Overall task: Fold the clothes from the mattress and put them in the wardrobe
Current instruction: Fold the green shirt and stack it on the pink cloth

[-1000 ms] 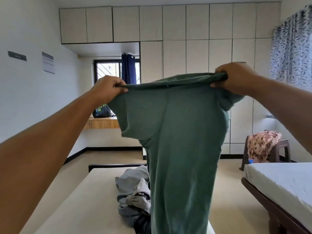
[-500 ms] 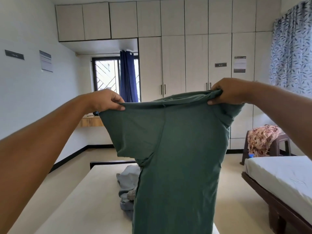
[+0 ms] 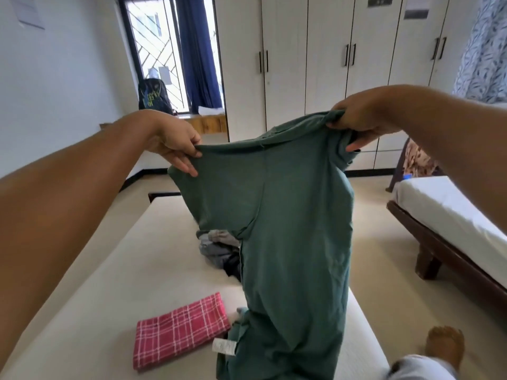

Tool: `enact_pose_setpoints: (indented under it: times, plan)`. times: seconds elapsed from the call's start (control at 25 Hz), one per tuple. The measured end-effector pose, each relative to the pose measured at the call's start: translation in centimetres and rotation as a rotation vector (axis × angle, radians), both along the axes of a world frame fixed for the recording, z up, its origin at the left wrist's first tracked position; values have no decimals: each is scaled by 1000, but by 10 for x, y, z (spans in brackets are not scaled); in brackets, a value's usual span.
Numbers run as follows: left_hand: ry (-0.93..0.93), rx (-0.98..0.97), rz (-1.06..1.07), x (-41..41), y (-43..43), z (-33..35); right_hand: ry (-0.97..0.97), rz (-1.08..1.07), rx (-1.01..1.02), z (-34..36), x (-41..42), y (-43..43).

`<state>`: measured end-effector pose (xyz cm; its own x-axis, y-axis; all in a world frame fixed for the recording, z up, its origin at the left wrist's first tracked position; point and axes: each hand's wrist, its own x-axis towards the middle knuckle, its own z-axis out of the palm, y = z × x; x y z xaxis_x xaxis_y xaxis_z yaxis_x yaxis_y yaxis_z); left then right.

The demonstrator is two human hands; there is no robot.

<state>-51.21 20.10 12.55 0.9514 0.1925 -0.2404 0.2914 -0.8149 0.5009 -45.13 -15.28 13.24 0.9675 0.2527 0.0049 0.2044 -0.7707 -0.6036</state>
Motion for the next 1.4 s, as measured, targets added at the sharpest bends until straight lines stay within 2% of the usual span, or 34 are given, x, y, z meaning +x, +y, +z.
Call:
enact_pose_setpoints:
  times: [0.08, 0.24, 0.32, 0.44, 0.52, 0.6, 0.64, 0.72, 0.76, 0.84, 0.96, 1.08, 1.16, 1.32, 1.4]
  plan:
    - [-141, -159, 82, 17, -7, -15, 33, -45, 224, -12, 19, 6]
    - [-759, -288, 275, 51, -6, 21, -302, -100, 588, 12, 52, 20]
    - [-960, -261, 300, 49, 1, 57, -533, -128, 606, 37, 51, 24]
    - [-1080, -127, 177, 2, 2, 87, -760, -82, 536, 60, 33, 24]
    - [-1031, 56, 61, -40, 5, 79, -803, 76, 474, 58, -3, 19]
    - [-939, 285, 0, -91, 18, 52, -791, 315, 315, 38, -59, 11]
    - [-900, 272, -2, -118, 29, 31, -730, 428, 230, 24, -91, 8]
    - [-748, -14, 29, -175, 54, -21, -521, 616, 74, -15, -148, 10]
    - [-639, -88, 26, -205, 67, -53, -404, 717, -10, -44, -176, 16]
    - [-423, -86, 12, -262, 87, -126, -210, 934, -176, -115, -229, 37]
    - [-163, -160, 80, -335, 101, -242, -116, 1198, -381, -219, -302, 74]
    - [-54, -230, 200, -385, 109, -334, 58, 1277, -441, -288, -352, 103]
    - [-38, -281, 274, -403, 110, -368, 94, 1298, -438, -315, -370, 115]
    - [-32, -282, 430, -413, 109, -397, 236, 1374, -462, -335, -370, 124]
    - [43, -154, 419, -411, 108, -400, 410, 1316, -487, -339, -355, 128]
